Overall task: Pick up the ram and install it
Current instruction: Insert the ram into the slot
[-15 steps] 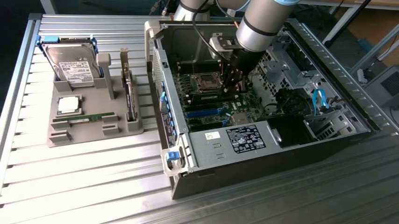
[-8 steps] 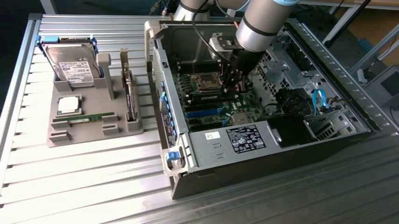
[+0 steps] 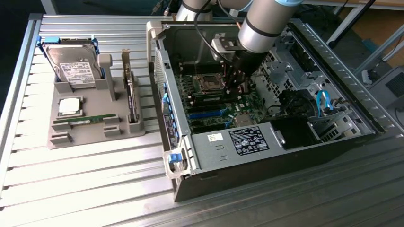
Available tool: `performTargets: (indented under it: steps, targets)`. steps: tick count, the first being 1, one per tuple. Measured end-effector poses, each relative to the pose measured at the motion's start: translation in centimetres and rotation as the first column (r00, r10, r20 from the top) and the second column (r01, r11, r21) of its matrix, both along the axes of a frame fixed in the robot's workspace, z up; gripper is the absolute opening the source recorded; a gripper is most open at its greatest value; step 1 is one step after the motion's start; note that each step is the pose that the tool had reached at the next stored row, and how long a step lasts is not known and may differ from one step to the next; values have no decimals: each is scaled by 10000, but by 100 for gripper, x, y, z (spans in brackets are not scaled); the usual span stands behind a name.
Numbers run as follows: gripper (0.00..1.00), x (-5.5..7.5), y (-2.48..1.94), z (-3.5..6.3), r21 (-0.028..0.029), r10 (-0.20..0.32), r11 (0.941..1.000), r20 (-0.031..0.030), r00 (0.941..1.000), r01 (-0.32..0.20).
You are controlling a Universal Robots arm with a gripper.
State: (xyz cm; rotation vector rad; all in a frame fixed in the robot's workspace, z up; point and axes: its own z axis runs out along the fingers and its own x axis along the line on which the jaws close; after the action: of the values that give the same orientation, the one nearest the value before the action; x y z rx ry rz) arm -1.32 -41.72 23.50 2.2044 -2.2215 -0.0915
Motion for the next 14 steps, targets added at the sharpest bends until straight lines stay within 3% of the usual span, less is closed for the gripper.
performTargets:
  steps: [14]
  targets:
    - [12, -7, -2, -11, 2, 1, 10000, 19, 10000, -1]
